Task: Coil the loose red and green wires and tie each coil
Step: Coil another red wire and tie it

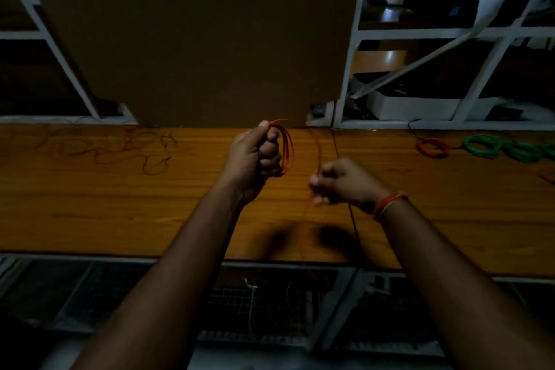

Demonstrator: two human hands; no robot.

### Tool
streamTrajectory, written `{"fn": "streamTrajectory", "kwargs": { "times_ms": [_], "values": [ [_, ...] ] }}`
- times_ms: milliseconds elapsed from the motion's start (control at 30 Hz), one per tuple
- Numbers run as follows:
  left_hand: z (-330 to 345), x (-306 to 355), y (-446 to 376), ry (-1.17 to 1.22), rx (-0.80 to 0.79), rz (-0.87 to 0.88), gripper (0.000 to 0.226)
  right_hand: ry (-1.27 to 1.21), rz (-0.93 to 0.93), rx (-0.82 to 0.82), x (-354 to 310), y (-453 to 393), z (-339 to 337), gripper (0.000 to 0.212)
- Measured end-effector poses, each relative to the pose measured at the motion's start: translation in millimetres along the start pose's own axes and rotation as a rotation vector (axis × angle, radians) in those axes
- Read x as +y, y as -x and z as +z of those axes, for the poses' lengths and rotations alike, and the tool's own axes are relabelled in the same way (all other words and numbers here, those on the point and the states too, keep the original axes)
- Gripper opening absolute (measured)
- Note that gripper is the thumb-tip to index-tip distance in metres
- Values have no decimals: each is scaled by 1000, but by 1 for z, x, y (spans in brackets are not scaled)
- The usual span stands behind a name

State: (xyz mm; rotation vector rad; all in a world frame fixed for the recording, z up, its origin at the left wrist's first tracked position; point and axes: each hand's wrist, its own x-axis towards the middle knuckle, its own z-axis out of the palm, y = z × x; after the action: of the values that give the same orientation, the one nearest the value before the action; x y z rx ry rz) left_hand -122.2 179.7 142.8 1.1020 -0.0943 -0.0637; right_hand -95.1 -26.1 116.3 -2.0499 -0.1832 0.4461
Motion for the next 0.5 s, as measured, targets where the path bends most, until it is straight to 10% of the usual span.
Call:
{"fn": "streamTrajectory", "kwargs": {
  "times_ms": [67,200,500],
  "values": [
    [10,-4,11,5,11,8,34,8,27,-73,6,12,-12,16],
    [52,-32,45,64,45,13,35,-30,-145,384,33,41,-38,21],
    [90,-40,83,347,143,21,37,-207,-206,229,102,93,-35,8]
  ]
}}
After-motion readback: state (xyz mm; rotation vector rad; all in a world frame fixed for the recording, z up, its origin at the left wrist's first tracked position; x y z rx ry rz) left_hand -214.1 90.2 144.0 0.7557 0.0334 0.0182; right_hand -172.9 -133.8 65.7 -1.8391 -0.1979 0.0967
